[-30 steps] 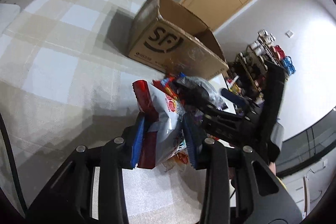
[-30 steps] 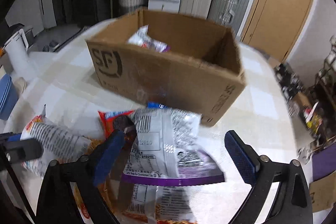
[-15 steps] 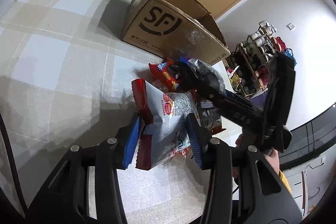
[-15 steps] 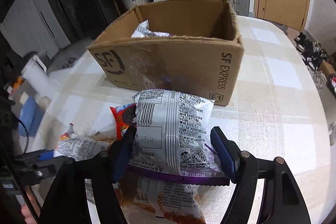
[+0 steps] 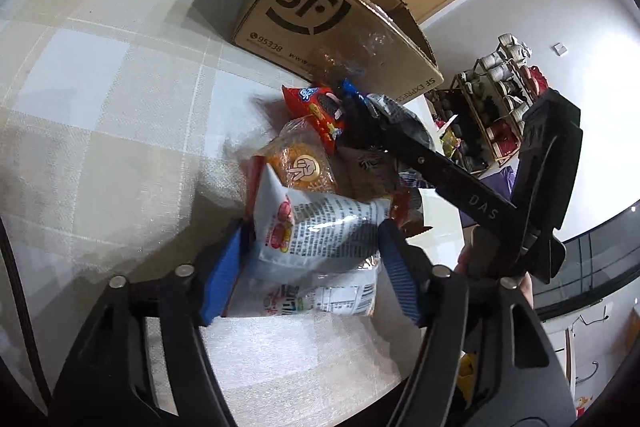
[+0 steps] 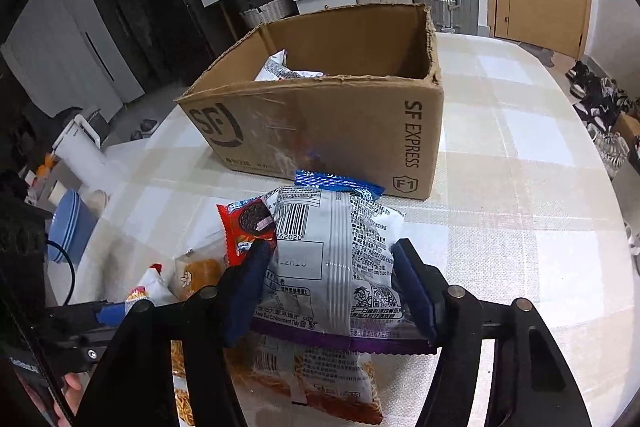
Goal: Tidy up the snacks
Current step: 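Lift both held bags off the pile and hold them above the table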
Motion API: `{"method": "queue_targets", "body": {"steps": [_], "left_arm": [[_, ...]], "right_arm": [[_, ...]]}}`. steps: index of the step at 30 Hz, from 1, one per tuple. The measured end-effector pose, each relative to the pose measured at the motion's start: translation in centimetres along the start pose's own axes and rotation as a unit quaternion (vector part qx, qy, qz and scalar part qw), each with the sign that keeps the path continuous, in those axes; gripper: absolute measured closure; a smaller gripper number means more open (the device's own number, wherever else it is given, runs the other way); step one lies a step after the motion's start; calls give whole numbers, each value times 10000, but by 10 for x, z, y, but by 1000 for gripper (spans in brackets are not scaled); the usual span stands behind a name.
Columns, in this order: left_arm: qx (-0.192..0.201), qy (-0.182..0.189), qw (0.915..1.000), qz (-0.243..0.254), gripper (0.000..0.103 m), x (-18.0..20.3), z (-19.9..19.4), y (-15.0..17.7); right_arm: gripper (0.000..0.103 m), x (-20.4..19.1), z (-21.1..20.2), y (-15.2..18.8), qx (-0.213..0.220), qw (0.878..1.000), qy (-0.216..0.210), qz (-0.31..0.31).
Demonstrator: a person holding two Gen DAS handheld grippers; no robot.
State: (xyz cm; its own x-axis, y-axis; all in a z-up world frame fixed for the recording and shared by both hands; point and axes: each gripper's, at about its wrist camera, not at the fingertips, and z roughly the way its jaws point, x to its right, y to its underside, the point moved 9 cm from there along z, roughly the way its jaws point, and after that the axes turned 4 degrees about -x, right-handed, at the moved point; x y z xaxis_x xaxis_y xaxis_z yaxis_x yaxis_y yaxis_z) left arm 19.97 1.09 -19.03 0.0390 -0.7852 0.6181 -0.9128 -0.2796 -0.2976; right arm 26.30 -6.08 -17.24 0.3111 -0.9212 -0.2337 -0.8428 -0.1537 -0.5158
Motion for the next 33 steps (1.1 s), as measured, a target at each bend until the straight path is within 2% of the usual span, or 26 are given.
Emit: {"method": "queue_targets", "body": {"steps": [2,5,12,21,24,28,30,33], "left_arm": [[-15,-35,10000,39,54,2,0,1],[51,-158,9996,208,61,5,-6,2],[84,-255,9989,386,66,7,-16,10],[255,-277,9991,200,69,-16,-41,11],[370,-254,9990,54,77,-30,-54,9],[501,-252,9984,-105,77,-47,-68,7],[411,-162,9989,-141,77,-50,-67,8],[474,-133,9987,-113,77,-50,-71,10]], "right_arm": [[42,2,-2,0,27,10000,-48,40],[43,4,-5,1,49,9999,-132,85],[44,11,-13,3,113,9989,-329,311],[48,20,-30,14,158,9968,-535,580],[50,25,-33,21,124,9964,-529,655],[51,34,-38,30,94,9945,-585,859],[52,41,-41,33,107,9938,-567,955],[52,51,-47,39,140,9925,-545,1090]]}}
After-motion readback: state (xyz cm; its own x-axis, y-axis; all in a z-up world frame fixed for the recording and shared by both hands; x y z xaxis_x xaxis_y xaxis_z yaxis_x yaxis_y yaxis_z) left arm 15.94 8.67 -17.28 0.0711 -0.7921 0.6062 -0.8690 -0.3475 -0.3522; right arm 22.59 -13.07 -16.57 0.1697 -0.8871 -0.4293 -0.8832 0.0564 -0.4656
